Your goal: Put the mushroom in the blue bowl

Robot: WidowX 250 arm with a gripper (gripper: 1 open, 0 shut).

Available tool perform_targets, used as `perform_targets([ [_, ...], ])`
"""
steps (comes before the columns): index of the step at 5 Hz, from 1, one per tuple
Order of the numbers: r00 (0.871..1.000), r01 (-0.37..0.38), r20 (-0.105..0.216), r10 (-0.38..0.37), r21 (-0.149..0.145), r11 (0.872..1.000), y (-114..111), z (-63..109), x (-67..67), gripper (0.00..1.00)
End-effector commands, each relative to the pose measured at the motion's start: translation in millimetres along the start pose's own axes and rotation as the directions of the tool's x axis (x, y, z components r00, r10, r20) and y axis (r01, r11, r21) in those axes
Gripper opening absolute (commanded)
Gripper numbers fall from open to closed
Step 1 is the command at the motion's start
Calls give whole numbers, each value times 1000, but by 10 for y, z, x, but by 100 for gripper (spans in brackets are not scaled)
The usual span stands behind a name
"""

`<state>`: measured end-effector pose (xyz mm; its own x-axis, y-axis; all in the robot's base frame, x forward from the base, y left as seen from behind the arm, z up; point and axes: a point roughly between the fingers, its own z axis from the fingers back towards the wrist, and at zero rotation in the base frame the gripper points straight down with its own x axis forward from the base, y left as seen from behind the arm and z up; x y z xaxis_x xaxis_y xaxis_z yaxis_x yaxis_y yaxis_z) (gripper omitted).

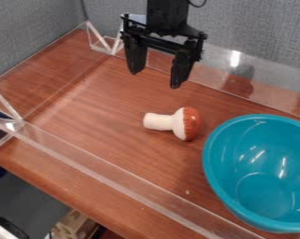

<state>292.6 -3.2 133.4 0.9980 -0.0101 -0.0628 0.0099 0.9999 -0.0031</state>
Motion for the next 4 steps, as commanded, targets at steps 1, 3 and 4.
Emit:
perform_targets([
  [1, 1000, 20, -7, -20, -4, 1000, -35, -87, 7, 100],
  [3, 996, 87, 7, -87, -14, 996, -195, -331, 8, 100],
  [4, 994, 109, 14, -108, -21, 994, -250, -453, 18, 100],
])
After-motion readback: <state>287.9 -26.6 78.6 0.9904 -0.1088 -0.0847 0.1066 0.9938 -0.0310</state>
